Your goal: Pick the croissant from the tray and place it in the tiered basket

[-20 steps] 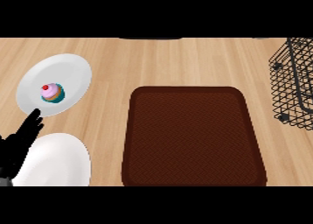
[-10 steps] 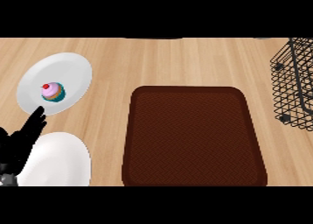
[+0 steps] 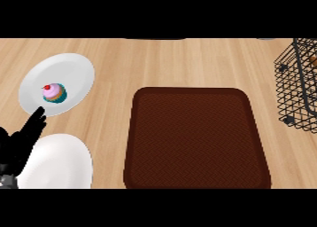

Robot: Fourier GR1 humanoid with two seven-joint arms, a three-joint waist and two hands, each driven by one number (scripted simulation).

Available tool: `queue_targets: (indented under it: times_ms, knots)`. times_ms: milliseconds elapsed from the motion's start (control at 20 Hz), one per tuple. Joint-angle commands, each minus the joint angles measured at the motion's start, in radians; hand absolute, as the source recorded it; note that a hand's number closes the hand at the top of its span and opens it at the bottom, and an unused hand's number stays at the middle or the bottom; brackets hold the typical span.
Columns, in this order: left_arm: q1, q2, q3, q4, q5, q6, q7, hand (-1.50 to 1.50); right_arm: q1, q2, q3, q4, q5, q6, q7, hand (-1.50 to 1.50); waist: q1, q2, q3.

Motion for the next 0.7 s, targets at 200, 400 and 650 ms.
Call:
queue_targets:
  times_ms: [200,400,650]
  knots:
    - [0.042,-0.024,-0.019,-0.041,0.0,-0.009,0.019,0.0,-0.061,-0.03,-0.038,0.228,0.013,0.096,0.021,1.5,0.008,0.003,-0.001]
    - [-0.008,0.021,0.023,0.009,0.032,-0.04,0.031,0.0,-0.063,-0.001,-0.028,0.307,0.036,0.211,0.14,-1.5,0.001,0.004,-0.002]
    - [-0.035,0.001,0.02,0.069,-0.009,0.0,-0.015,0.0,-0.094,-0.044,-0.09,0.371,0.011,0.179,0.192,-1.5,0.0,0.007,-0.002]
